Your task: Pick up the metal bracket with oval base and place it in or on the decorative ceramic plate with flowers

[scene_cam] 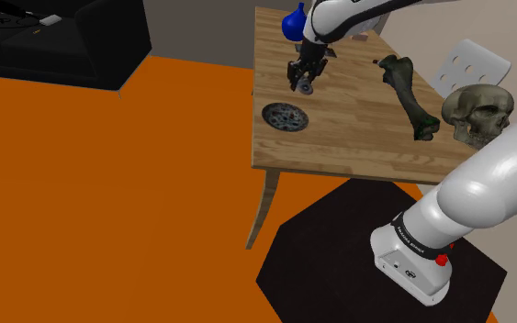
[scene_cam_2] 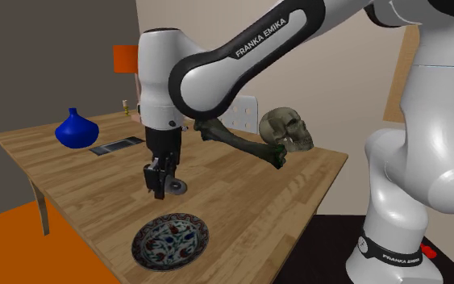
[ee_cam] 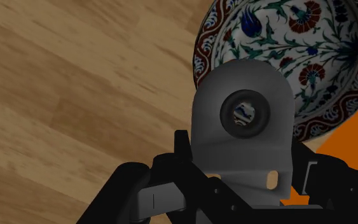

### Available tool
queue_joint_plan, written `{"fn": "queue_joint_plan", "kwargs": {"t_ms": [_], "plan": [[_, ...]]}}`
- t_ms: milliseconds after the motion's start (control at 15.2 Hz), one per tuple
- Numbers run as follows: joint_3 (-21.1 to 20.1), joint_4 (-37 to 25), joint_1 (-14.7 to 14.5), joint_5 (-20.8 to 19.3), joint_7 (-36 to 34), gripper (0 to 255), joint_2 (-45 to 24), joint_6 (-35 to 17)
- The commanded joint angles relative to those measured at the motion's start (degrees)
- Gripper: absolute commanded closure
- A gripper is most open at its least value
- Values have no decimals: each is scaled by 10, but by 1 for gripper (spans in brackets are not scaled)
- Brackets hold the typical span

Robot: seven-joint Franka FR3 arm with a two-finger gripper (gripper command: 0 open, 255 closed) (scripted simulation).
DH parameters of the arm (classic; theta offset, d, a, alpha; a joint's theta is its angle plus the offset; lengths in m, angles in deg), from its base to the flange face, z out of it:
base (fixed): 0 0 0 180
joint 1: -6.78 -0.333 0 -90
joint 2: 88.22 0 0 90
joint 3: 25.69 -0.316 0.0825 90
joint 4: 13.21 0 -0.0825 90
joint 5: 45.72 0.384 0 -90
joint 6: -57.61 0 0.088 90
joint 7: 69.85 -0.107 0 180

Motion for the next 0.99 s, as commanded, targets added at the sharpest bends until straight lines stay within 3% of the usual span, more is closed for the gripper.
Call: {"fn": "queue_joint_plan", "kwargs": {"t_ms": [0, 198, 924], "plan": [[-14, 10, -13, -2, -29, 255, 10, 3], [-39, 24, -34, -3, -76, 255, 25, 7], [-39, 62, -33, -19, -92, 255, -22, -78]]}}
